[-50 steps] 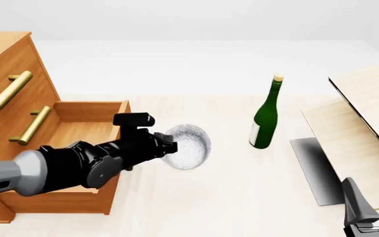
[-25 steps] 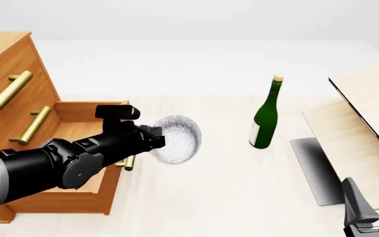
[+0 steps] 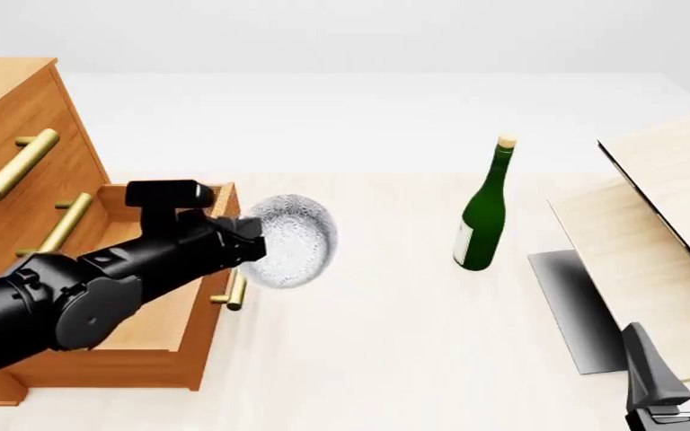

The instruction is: Put the bowl in the bottom drawer of the cabinet and close it.

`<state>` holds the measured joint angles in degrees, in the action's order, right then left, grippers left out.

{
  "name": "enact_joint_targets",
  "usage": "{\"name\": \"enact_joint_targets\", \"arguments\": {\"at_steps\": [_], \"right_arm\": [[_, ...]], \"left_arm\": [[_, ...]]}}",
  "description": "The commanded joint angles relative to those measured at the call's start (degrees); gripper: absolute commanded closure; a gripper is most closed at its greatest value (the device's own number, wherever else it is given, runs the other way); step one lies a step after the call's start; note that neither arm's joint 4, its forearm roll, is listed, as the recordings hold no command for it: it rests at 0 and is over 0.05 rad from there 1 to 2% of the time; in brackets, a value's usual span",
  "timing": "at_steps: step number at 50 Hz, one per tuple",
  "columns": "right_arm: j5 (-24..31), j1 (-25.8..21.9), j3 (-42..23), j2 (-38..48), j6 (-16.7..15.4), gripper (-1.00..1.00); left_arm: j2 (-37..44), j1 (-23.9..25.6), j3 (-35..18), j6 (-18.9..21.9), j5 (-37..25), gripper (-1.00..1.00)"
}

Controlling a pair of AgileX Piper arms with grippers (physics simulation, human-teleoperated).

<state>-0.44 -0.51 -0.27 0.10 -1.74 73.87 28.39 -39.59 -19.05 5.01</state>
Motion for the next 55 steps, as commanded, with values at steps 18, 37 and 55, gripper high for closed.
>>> {"name": "enact_joint_targets", "arguments": {"at_steps": [18, 37, 55], "right_arm": [[-0.03, -0.03, 0.00, -0.01, -0.08, -1.00], [-0.05, -0.03, 0.00, -0.01, -0.11, -1.00], [-0.05, -0.03, 0.00, -0.01, -0.14, -1.00]], "left_arm": [[-8.46, -6.45, 2.96, 1.67, -3.04, 1.00], [-9.82, -11.93, 4.60, 2.82, -3.21, 1.00], [-10.67, -16.73, 5.72, 3.27, -3.20, 1.00]]}}
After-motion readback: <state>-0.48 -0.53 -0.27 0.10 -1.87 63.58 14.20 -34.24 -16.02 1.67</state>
